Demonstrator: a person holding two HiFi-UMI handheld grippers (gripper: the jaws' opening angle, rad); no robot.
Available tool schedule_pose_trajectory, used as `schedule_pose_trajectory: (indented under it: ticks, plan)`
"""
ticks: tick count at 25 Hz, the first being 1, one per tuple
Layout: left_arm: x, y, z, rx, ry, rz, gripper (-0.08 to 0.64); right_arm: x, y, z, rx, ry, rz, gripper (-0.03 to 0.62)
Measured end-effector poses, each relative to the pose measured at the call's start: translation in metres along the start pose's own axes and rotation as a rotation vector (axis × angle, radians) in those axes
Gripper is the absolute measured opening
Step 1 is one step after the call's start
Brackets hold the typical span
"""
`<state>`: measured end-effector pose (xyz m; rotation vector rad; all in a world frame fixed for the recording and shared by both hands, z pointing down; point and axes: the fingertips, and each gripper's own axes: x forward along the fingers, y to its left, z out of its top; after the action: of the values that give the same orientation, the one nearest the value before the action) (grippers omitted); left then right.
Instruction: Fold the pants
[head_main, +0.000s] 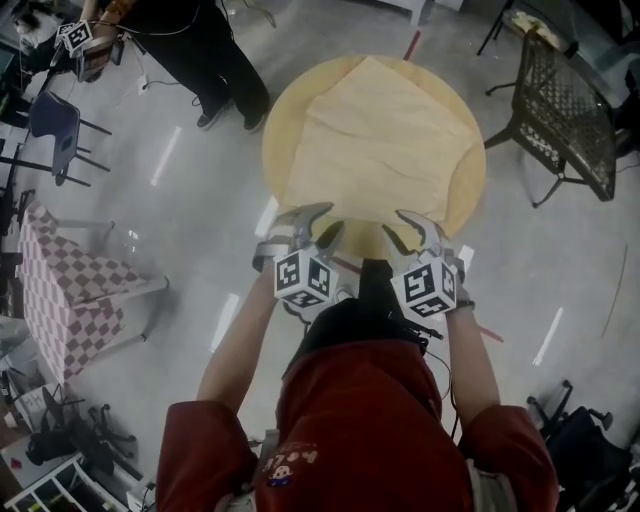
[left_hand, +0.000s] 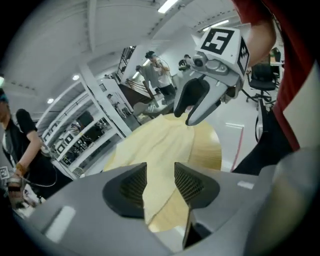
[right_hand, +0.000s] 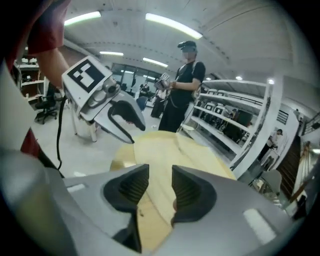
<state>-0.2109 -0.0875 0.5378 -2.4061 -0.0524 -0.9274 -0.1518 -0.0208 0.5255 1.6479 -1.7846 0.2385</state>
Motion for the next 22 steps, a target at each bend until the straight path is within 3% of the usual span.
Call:
schedule_pose_trajectory:
  ticks: [3,10,17,22]
  plan:
    - [0.018,-0.02,-0.013,0.043,0.075,-0.115,0.196,0.015,0.019,-0.03,-0.076,0.105,0.077,0.155]
    - [0.05,-0.051,-0.043,0.147,0.232,-0.326,0.222,0.043,0.026,-0.066,-0.174,0.274,0.162,0.155]
    - [0.07,-0.046,-0.053,0.181,0.267,-0.38,0.227,0.063,0.031,-0.09,-0.23,0.401,0.271,0.155]
    - [0.079,-0.05,-0.059,0.202,0.321,-0.491,0.222,0.069,0.029,-0.098,-0.212,0.431,0.325,0.155]
